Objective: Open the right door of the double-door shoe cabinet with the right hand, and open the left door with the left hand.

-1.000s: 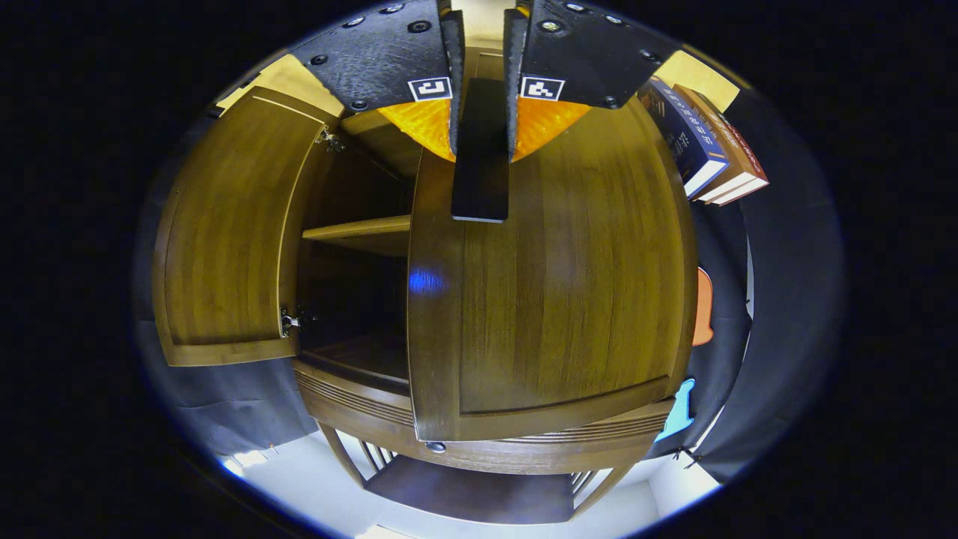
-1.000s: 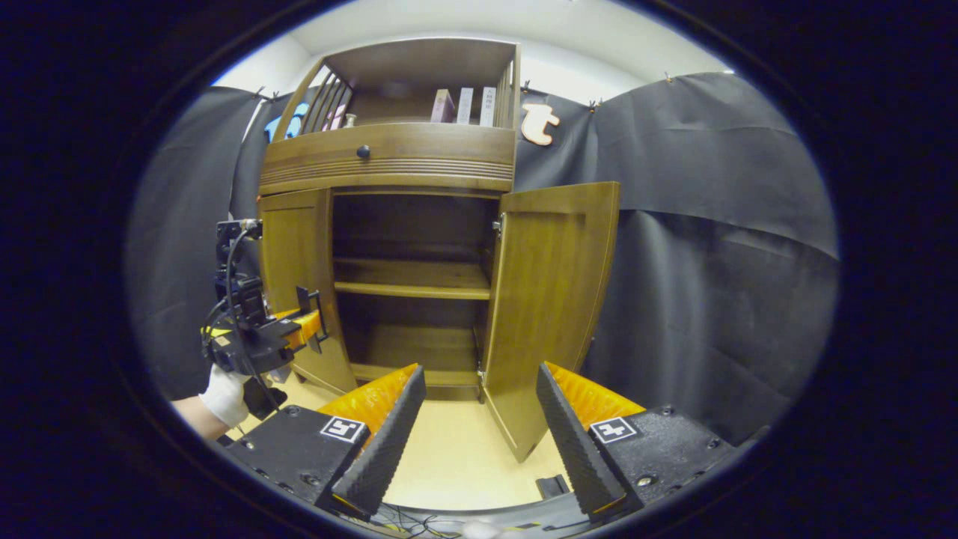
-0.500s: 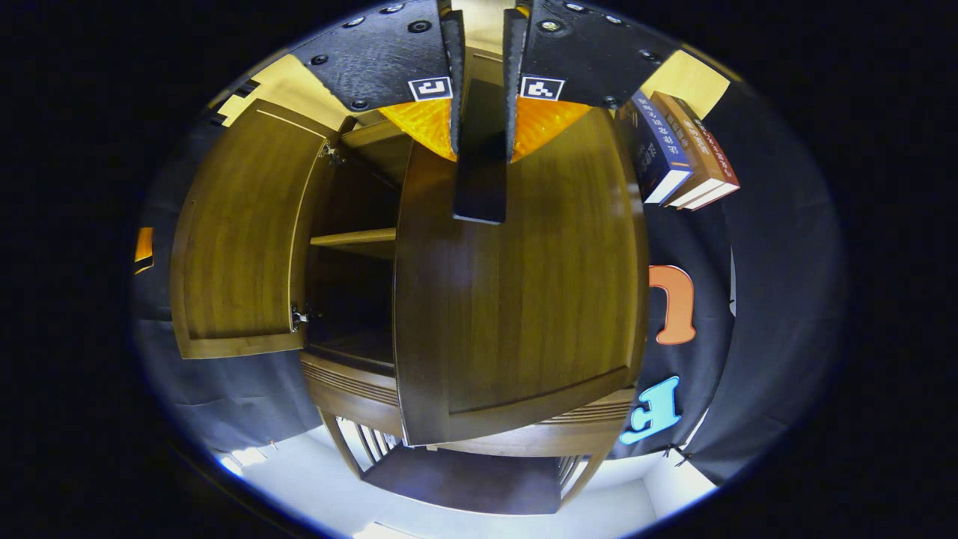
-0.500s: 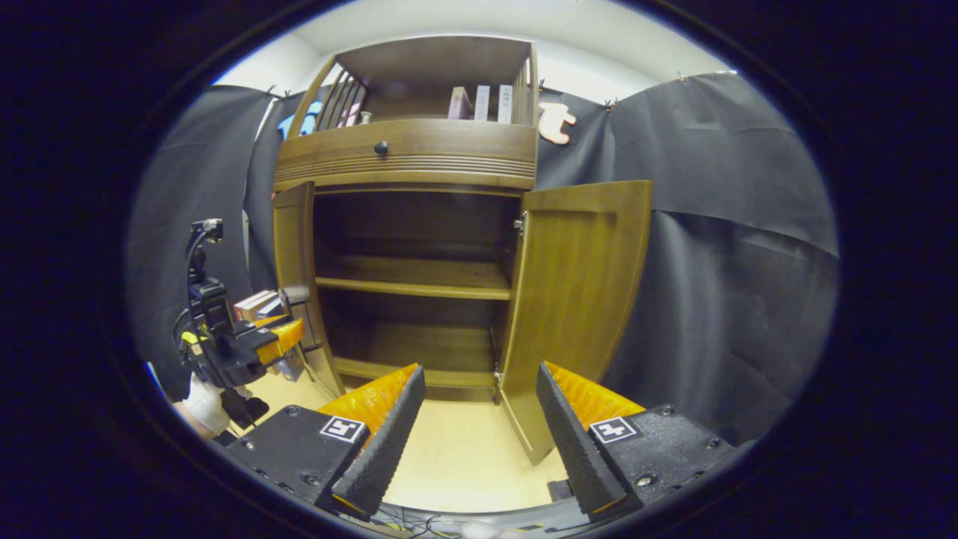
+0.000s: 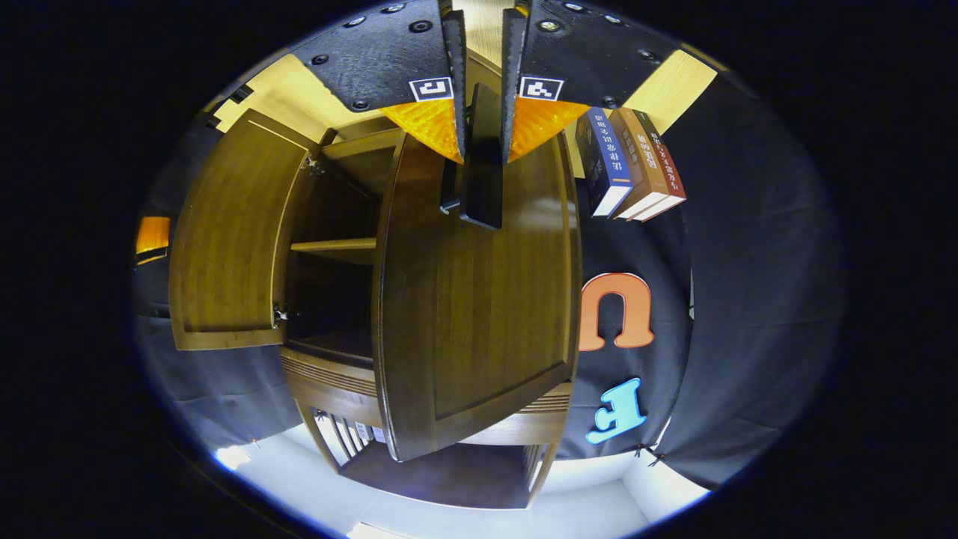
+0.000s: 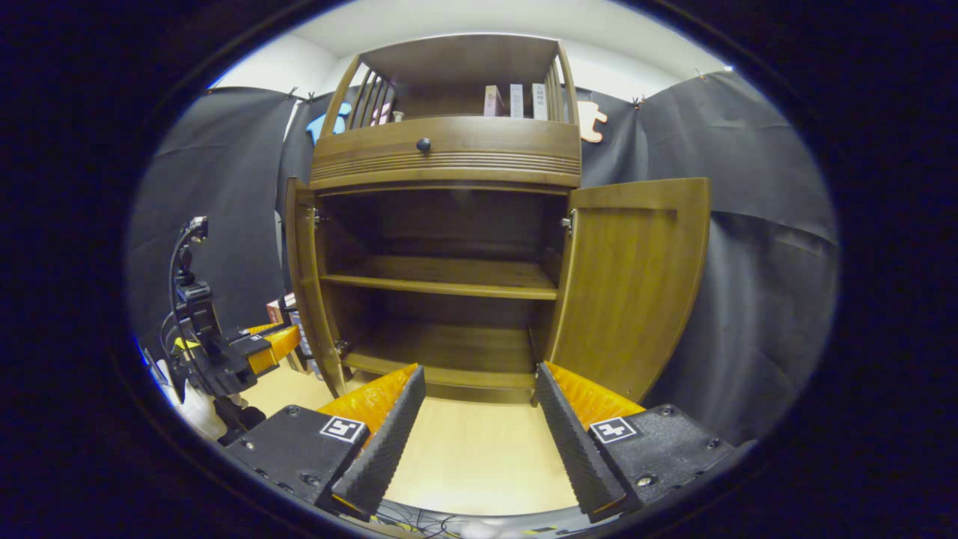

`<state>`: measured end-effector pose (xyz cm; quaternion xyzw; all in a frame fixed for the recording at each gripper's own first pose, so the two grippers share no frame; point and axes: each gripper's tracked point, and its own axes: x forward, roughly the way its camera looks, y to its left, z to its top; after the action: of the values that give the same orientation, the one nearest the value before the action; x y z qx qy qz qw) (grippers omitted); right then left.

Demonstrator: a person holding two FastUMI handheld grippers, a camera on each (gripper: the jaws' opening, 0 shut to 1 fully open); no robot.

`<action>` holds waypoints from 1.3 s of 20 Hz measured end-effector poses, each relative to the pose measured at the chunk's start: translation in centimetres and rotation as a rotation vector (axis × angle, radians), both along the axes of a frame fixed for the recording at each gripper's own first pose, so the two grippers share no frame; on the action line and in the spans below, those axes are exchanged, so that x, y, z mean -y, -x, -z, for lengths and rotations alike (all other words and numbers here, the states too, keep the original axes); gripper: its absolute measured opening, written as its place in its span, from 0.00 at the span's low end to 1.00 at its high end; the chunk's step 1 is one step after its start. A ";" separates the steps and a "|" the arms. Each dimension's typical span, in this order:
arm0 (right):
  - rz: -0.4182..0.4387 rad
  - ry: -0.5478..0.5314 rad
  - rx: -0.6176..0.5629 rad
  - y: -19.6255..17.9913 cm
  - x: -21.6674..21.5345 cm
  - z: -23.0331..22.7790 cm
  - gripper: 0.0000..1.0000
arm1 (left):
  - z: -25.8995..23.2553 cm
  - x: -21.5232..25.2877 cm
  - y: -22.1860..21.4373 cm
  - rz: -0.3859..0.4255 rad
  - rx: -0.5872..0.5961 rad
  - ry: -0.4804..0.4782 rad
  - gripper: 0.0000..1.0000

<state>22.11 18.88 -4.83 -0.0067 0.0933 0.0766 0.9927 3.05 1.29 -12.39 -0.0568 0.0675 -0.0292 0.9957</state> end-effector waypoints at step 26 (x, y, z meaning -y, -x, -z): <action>-0.084 -0.001 -0.009 -0.5 -3.5 1.3 0.95 | 0.3 -10.5 3.2 -0.078 0.011 -0.041 0.00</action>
<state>22.61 22.41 -6.12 -0.0097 0.0975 0.1185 0.9881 -0.17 11.78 -12.74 -0.0391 0.0602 0.0107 0.9974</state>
